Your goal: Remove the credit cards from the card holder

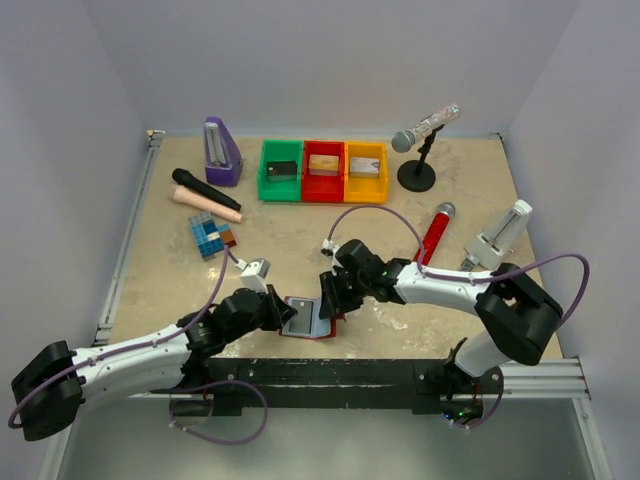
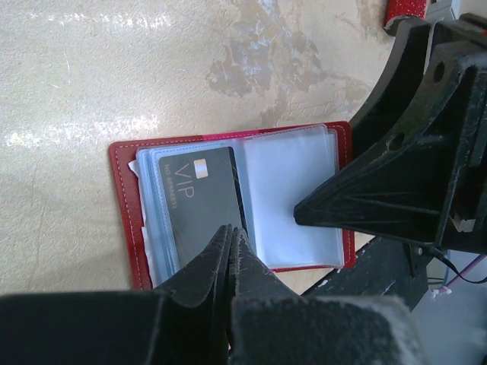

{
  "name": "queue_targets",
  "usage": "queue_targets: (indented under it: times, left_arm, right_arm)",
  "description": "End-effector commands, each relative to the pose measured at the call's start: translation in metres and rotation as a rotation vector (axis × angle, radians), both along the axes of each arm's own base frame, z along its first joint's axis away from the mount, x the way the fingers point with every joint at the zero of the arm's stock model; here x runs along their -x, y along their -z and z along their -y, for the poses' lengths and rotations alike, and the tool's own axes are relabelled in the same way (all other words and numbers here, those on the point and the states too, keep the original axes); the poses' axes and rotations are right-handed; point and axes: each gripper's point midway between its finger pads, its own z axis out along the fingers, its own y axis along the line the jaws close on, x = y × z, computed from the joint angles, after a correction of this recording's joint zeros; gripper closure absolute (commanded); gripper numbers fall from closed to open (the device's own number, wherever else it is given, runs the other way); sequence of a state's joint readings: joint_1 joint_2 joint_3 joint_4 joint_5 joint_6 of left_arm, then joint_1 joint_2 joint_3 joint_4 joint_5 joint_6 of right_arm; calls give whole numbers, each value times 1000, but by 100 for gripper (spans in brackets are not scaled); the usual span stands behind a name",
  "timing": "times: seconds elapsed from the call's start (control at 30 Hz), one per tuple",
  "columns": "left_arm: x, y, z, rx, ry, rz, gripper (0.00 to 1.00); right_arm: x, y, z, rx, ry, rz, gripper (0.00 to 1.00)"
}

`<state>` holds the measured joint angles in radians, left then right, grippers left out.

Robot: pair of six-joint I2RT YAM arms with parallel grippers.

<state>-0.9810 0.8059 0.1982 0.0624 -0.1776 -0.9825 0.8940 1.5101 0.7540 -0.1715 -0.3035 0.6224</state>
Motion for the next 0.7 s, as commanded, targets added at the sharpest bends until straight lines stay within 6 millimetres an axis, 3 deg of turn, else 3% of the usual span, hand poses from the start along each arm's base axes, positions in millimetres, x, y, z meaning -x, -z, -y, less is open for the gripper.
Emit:
queue_targets:
  times: [0.0, 0.2, 0.37, 0.47, 0.53, 0.67]
  left_arm:
    - [-3, -10, 4, 45, -6, 19, 100]
    - [-4, -14, 1, 48, -13, 32, 100]
    - [-5, -18, -2, 53, -25, 43, 100]
    - [-4, -20, -4, 50, -25, 49, 100]
    - [-5, -22, -5, 52, -23, 56, 100]
    - [-6, -25, -4, 63, -27, 64, 95]
  right_arm:
    - [-12, -7, 6, 45, -7, 53, 55]
    - [-15, -15, 33, 121, 36, 86, 47]
    - [-16, -41, 54, 175, 48, 149, 46]
    - [-22, -69, 68, 208, 66, 223, 45]
    - [-23, -98, 69, 147, 69, 291, 48]
    - [-7, -141, 41, -158, 6, 366, 48]
